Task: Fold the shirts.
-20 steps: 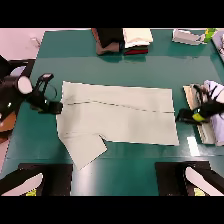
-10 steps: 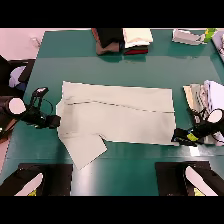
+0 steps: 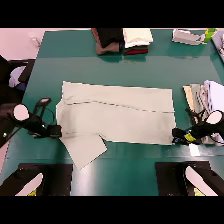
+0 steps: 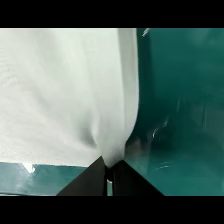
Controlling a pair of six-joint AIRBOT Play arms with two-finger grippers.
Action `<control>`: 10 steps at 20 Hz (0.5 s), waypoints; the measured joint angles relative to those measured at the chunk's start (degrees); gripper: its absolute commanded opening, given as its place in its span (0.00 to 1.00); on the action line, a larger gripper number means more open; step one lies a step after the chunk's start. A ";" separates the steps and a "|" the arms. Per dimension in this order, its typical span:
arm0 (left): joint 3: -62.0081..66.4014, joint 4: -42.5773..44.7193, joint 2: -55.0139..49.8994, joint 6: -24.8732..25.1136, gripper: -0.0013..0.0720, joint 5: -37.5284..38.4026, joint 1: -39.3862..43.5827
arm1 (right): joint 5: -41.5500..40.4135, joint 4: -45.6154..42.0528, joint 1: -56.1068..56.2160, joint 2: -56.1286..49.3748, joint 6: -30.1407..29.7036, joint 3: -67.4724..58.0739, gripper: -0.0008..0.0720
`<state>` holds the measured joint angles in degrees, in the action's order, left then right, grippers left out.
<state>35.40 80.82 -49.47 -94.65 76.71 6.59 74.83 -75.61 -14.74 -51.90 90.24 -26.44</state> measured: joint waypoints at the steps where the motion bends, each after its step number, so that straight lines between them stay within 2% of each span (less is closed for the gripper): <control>1: -1.75 -1.01 0.02 0.00 0.85 -0.55 0.00 | -0.11 0.04 0.00 0.00 -0.11 0.00 0.03; 6: -9.01 -9.14 0.13 0.22 0.85 -6.71 0.00 | -0.98 0.20 0.00 0.02 -0.31 0.00 0.03; 7: -9.64 -10.19 0.35 0.22 0.79 -7.34 -0.04 | -1.07 0.20 0.00 0.02 -0.31 0.00 0.03; 8: -10.23 -11.58 0.33 0.22 0.49 -8.26 -0.02 | -1.16 0.20 0.00 0.02 -0.33 0.00 0.03; 9: -10.75 -12.55 0.22 0.39 0.27 -9.57 0.04 | -1.25 0.17 0.00 0.02 -0.33 0.00 0.03; 10: -11.02 -12.74 0.17 0.59 0.12 -10.36 0.04 | -1.29 0.17 0.02 0.02 -0.33 0.00 0.03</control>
<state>24.38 68.07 -49.30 -94.06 66.35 6.63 73.54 -75.44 -14.72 -51.88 89.91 -26.44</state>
